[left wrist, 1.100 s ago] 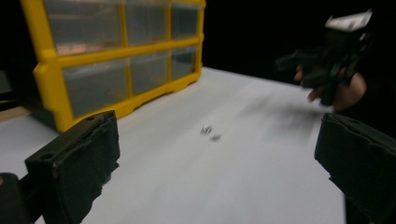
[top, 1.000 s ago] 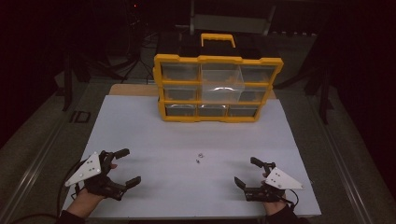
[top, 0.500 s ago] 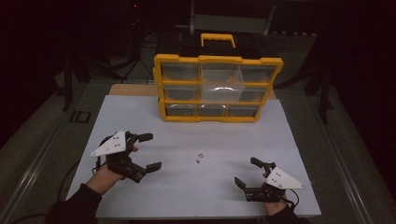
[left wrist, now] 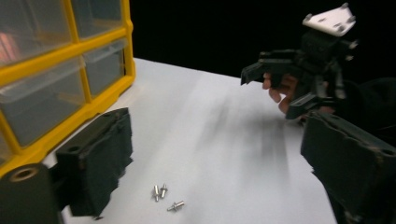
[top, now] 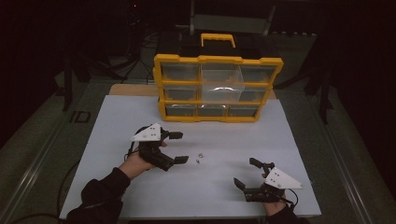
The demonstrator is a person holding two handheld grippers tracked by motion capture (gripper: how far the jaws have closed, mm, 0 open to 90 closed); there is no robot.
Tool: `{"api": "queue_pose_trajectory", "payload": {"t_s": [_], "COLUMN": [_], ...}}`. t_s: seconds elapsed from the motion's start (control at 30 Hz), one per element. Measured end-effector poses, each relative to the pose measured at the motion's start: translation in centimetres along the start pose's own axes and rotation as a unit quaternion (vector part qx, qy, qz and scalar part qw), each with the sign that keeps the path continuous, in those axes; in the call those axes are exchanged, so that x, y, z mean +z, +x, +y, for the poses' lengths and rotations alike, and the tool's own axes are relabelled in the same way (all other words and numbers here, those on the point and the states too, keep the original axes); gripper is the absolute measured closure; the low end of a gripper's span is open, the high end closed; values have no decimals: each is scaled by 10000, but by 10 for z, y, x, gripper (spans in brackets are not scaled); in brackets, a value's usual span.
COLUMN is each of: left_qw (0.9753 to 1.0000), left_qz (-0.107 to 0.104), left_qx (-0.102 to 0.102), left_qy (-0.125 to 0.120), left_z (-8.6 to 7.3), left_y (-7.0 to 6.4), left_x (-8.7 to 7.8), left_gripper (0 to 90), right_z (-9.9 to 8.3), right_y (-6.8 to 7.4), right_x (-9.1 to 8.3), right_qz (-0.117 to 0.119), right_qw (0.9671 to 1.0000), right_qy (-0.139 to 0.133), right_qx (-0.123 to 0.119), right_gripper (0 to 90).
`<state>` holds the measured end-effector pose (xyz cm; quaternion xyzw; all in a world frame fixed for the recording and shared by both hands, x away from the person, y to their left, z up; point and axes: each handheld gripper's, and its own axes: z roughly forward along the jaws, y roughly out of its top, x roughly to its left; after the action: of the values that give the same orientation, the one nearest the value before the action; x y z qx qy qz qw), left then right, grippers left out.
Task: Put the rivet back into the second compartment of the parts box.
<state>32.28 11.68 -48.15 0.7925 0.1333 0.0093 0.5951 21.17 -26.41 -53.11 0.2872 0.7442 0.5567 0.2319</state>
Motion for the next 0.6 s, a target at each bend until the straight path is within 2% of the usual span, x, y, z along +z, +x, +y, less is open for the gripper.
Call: {"api": "queue_pose_trajectory", "payload": {"t_s": [0.07,0.23,0.33,0.37,0.4,0.43,0.47,0.5,0.6], "left_qw": [10000,9997,9993,9992,9990,9986,9976,9976,9957], "left_qz": [25,87,114,106,115,127,187,187,236], "left_qx": [-81,-185,-195,-187,-188,-211,-189,-189,-184], "left_qy": [50,142,284,339,378,468,643,643,877], "left_z": [-5,-14,-20,-22,-24,-26,-29,-29,-33], "left_y": [6,11,12,12,12,12,12,12,13], "left_x": [14,30,39,42,44,48,53,53,61], "left_gripper": [146,179,242,287,287,302,360,379,419], "right_z": [0,0,-1,-1,-1,-1,-1,-1,-1], "right_y": [0,0,0,0,0,0,0,0,1], "right_x": [0,1,1,2,2,2,2,2,3], "right_qz": [10,36,56,78,78,82,88,88,99], "right_qw": [10000,10000,10000,10000,10000,9999,9999,9999,9999], "right_qy": [10,21,39,56,56,62,79,79,92], "right_qx": [0,2,7,21,21,18,17,17,6], "right_gripper": [95,95,96,95,95,96,96,96,96]}}
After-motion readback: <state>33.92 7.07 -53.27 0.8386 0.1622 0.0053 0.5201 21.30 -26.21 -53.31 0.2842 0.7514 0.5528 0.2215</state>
